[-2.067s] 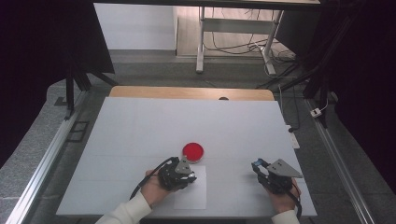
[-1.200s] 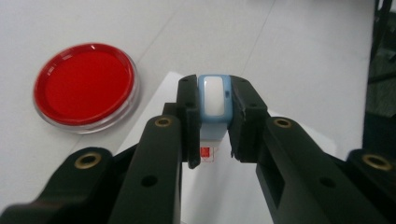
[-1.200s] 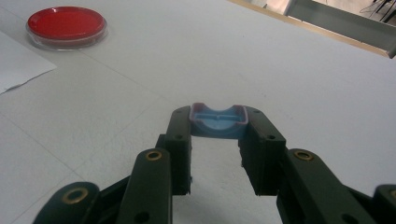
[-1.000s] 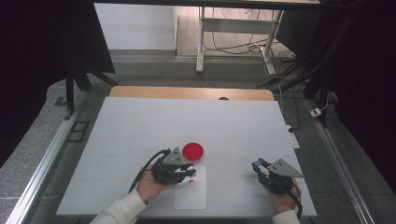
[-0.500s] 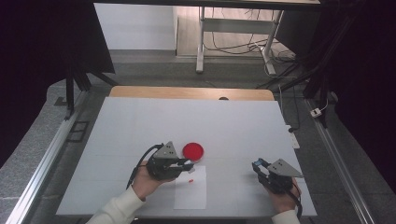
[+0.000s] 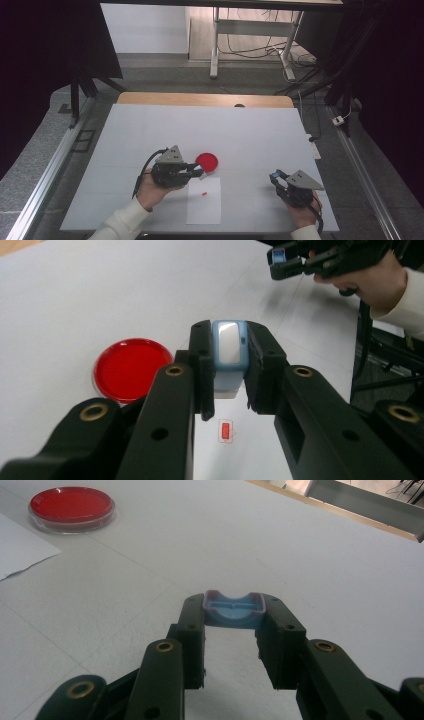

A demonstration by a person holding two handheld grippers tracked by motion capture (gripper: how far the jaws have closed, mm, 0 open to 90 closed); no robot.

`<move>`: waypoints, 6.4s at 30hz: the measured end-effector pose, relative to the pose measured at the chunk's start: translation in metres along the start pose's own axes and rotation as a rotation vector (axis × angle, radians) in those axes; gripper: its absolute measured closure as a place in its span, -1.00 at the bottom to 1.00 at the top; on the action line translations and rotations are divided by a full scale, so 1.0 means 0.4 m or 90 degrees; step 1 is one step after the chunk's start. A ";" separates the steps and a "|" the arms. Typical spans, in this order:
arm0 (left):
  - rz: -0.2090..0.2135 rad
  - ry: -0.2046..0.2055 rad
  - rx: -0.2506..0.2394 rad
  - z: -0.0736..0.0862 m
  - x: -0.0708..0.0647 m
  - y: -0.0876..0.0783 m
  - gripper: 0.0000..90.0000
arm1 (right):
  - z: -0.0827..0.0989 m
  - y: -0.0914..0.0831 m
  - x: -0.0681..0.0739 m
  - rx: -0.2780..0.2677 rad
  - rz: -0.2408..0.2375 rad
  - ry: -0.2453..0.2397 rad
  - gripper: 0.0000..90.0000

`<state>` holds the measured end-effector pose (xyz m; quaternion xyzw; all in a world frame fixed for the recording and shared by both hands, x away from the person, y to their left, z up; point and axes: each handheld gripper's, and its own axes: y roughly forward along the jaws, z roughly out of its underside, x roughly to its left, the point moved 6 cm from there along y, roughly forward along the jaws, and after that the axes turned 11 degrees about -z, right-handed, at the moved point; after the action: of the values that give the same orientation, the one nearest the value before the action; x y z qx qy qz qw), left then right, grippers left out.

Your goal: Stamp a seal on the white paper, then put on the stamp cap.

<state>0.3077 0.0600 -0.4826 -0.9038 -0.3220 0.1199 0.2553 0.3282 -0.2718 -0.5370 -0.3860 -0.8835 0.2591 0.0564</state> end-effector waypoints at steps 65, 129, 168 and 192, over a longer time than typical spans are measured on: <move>0.000 -0.017 -0.003 -0.003 0.008 0.012 0.67 | -0.067 0.134 0.188 0.011 -0.128 -0.056 0.44; -0.018 -0.050 -0.016 -0.004 -0.010 0.045 0.67 | -0.166 0.261 0.376 -0.040 -0.170 -0.098 0.44; -0.022 -0.061 -0.012 0.008 -0.011 0.061 0.68 | -0.165 0.259 0.376 -0.047 -0.141 -0.104 0.44; -0.016 -0.089 -0.018 0.014 -0.014 0.068 0.68 | -0.162 0.258 0.375 -0.051 -0.113 -0.117 0.44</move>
<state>0.3156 0.0406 -0.5019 -0.8926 -0.3520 0.1751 0.2206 0.3107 -0.0798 -0.5483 -0.2825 -0.9253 0.2523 -0.0176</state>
